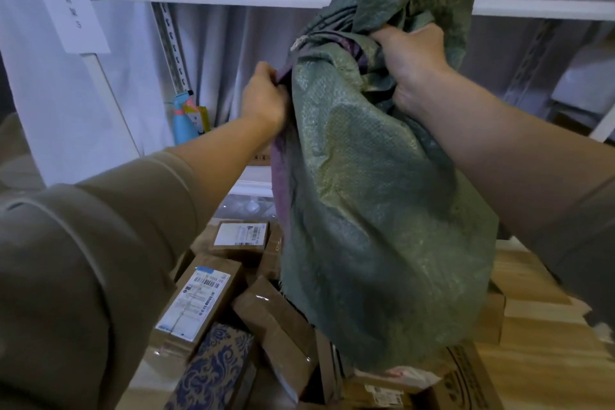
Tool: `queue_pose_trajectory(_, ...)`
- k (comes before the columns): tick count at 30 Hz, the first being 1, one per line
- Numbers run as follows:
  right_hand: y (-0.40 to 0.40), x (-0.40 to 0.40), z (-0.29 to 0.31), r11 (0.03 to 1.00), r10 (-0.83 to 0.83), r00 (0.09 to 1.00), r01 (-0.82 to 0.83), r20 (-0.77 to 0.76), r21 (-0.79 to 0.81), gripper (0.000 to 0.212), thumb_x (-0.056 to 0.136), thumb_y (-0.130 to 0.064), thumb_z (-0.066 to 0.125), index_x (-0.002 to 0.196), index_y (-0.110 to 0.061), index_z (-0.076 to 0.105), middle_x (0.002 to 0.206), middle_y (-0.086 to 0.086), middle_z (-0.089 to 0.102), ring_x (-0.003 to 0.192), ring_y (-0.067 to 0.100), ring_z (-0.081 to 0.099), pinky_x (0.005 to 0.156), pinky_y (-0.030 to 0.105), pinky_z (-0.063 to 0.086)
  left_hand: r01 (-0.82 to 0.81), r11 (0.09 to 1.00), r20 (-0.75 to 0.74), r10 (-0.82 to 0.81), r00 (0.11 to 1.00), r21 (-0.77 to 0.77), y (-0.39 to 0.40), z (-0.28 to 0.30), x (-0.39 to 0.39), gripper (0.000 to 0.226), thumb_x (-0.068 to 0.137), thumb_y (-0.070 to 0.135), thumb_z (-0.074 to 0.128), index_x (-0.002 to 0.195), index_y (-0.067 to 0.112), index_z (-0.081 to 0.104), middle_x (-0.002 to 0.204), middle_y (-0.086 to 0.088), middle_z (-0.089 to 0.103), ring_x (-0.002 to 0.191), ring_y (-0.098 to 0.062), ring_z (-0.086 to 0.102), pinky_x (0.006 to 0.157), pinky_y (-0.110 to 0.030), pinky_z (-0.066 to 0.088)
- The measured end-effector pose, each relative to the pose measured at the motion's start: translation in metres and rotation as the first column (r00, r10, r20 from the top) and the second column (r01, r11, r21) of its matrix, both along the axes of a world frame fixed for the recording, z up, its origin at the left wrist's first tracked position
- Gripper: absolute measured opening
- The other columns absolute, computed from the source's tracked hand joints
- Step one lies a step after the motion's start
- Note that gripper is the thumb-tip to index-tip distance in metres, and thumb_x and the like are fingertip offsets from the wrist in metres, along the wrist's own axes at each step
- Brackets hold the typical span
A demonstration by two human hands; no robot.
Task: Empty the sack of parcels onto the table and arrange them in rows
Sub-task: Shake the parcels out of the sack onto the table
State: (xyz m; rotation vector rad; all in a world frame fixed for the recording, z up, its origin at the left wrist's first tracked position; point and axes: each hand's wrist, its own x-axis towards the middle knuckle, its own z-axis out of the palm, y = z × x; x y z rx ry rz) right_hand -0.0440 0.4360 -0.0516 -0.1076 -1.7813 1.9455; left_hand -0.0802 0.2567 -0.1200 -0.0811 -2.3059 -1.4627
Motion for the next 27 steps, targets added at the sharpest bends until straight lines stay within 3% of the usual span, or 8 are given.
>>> queue_pose_trajectory(2,0.003,0.001,0.000,1.000,0.004,1.000,-0.004,-0.002,0.023,0.026,0.075,-0.013,0.078,0.091,-0.006,0.058,0.093,0.016,0.070,0.082,0.027,0.072,0.071,0.047,0.062,-0.003,0.998,-0.015,0.002,1.000,-0.056,0.000,0.001,0.008,0.005,0.094,0.010,0.046,0.090,0.013,0.048,0.088,-0.010,0.056,0.083,-0.021,0.047,0.080,-0.039,0.044)
queue_pose_trajectory(5,0.004,0.003,-0.013,0.996,0.045,0.999,-0.046,0.015,0.071,0.022,0.074,-0.010,0.079,0.090,-0.004,0.065,0.088,0.011,0.073,0.080,0.025,0.073,0.071,0.045,0.063,0.072,0.959,0.140,-0.034,0.990,-0.275,-0.002,-0.002,0.013,0.023,0.095,0.010,0.047,0.111,0.001,0.060,0.112,-0.022,0.065,0.106,-0.037,0.061,0.093,-0.044,0.051)
queue_pose_trajectory(7,0.005,0.002,-0.017,0.994,0.048,0.998,-0.050,0.028,0.097,0.028,0.072,-0.011,0.080,0.096,-0.002,0.069,0.090,0.011,0.075,0.079,0.025,0.074,0.070,0.045,0.063,0.058,0.935,0.143,-0.008,0.990,-0.350,-0.002,0.001,0.017,0.025,0.095,0.013,0.048,0.111,-0.001,0.063,0.111,-0.023,0.066,0.106,-0.038,0.062,0.082,-0.038,0.051)
queue_pose_trajectory(10,0.007,0.002,-0.011,0.995,0.040,0.999,-0.042,0.024,0.085,0.030,0.073,-0.013,0.079,0.099,-0.002,0.069,0.089,0.011,0.075,0.077,0.025,0.074,0.069,0.045,0.063,-0.077,0.966,0.032,0.087,0.996,-0.247,-0.003,0.002,0.021,0.028,0.097,0.029,0.049,0.100,0.002,0.058,0.098,-0.021,0.062,0.091,-0.035,0.059,0.067,-0.032,0.037)
queue_pose_trajectory(16,0.011,0.008,-0.012,0.985,0.073,0.997,-0.077,0.035,0.156,0.032,0.072,-0.012,0.079,0.101,-0.001,0.070,0.092,0.012,0.075,0.078,0.024,0.074,0.068,0.044,0.063,-0.057,0.990,0.107,0.071,0.992,-0.127,-0.002,0.002,0.026,0.033,0.099,0.030,0.043,0.073,0.011,0.053,0.080,-0.011,0.056,0.074,-0.027,0.048,0.067,-0.031,0.035)
queue_pose_trajectory(19,0.011,0.008,-0.004,0.988,0.051,0.999,-0.051,0.006,0.148,0.030,0.073,-0.013,0.080,0.099,-0.003,0.069,0.092,0.011,0.075,0.080,0.025,0.074,0.069,0.044,0.063,-0.098,0.988,0.032,0.102,0.994,-0.121,-0.005,0.019,0.020,0.028,0.100,0.025,0.040,0.088,0.008,0.059,0.094,-0.023,0.062,0.089,-0.036,0.057,0.071,-0.038,0.042)
queue_pose_trajectory(23,0.011,0.009,0.001,0.991,0.061,0.998,-0.057,-0.031,0.123,0.022,0.074,-0.012,0.080,0.091,-0.008,0.066,0.091,0.009,0.074,0.082,0.024,0.074,0.070,0.045,0.063,-0.162,0.967,-0.018,0.162,0.987,-0.196,-0.008,0.030,0.017,0.032,0.101,0.028,0.036,0.106,0.007,0.059,0.108,-0.020,0.063,0.098,-0.037,0.058,0.075,-0.038,0.042)
queue_pose_trajectory(27,0.009,0.008,-0.004,0.989,0.076,0.997,-0.073,-0.021,0.132,0.038,0.070,-0.014,0.082,0.103,-0.004,0.066,0.095,0.010,0.074,0.084,0.024,0.073,0.070,0.046,0.063,-0.163,0.958,0.005,0.168,0.986,-0.235,-0.013,0.027,0.019,0.032,0.101,0.030,0.035,0.105,0.007,0.057,0.112,-0.023,0.063,0.104,-0.041,0.058,0.094,-0.047,0.046)
